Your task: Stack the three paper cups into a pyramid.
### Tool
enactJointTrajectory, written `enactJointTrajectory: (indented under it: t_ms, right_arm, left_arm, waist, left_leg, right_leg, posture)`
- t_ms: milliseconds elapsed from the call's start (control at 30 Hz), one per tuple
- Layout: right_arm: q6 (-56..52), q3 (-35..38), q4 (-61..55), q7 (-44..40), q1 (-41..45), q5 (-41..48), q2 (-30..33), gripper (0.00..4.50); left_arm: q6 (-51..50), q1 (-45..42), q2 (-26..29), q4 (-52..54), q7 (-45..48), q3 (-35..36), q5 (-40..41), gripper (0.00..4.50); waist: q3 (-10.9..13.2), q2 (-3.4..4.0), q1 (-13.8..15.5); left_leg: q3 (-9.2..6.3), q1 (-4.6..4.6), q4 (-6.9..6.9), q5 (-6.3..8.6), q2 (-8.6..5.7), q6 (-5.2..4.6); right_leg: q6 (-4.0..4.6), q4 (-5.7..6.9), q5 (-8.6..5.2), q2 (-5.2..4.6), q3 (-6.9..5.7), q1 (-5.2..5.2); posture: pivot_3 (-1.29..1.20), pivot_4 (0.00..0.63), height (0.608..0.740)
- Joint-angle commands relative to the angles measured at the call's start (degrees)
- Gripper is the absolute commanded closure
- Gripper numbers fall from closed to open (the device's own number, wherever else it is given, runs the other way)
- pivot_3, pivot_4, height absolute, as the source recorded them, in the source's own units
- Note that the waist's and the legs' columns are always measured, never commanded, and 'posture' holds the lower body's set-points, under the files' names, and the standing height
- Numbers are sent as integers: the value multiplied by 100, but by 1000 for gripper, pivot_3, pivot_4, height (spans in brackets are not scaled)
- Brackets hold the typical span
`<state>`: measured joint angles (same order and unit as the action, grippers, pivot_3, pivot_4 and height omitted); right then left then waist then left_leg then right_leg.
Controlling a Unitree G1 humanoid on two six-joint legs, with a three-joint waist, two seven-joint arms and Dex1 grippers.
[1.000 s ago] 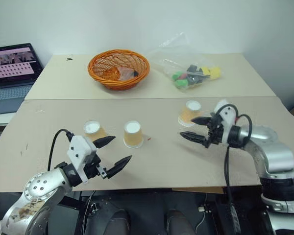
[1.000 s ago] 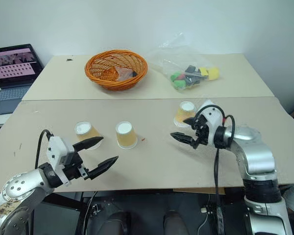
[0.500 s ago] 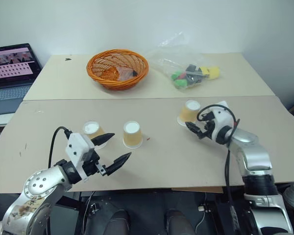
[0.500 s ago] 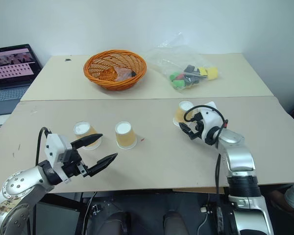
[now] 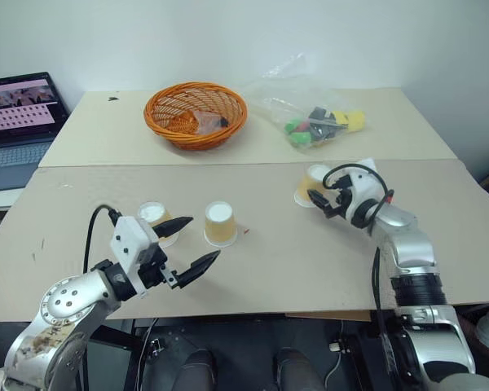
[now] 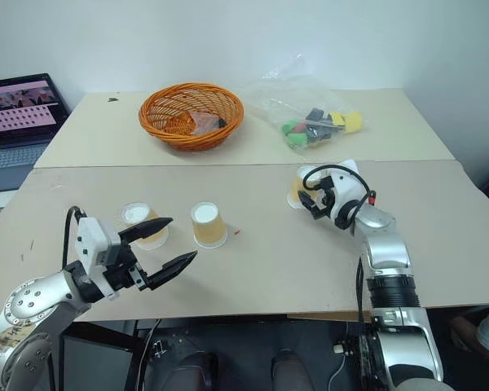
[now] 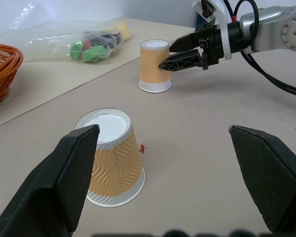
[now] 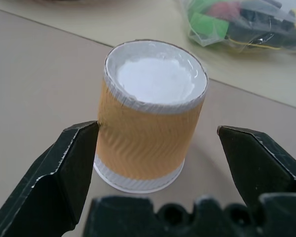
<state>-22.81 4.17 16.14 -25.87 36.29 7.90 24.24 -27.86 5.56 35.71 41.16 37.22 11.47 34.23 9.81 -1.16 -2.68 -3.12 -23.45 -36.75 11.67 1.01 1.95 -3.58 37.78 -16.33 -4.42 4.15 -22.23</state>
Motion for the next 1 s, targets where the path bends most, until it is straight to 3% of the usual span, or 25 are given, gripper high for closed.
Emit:
enactJointTrajectory:
  t_ms: [33, 700, 900, 1000]
  right_arm:
    - [320, 108, 168, 78, 314, 22, -76, 36]
    - [724, 141, 1096, 34, 870, 92, -313, 36]
    - [700, 121, 1031, -9, 857, 90, -314, 1700]
    - [651, 106, 868, -91, 825, 140, -332, 1700]
  left_arm:
    - [15, 18, 53, 81, 36, 66, 106, 0]
    - [-28, 44, 55, 77, 11, 18, 25, 0]
    - [-34, 38, 65, 65, 21, 3, 20, 0]
    - [-38, 35, 74, 63, 34, -11, 20, 0]
  waist:
    - [0, 0, 4]
    - [0, 1, 6]
    - [0, 1, 6]
    - [0, 1, 6]
  left_leg:
    - [0, -1, 0, 0, 0, 0]
    - [0, 0, 0, 0, -1, 0]
    - [0, -1, 0, 0, -1, 0]
    - [0, -1, 0, 0, -1, 0]
  right_leg:
    - [0, 0, 0, 0, 0, 0]
    - [1, 1, 0, -1, 0, 0]
    - [1, 1, 0, -1, -1, 0]
    - [1, 1, 0, -1, 0, 0]
  posture:
    - [0, 150, 740]
    - [0, 150, 740]
    - [0, 150, 740]
    - [0, 150, 740]
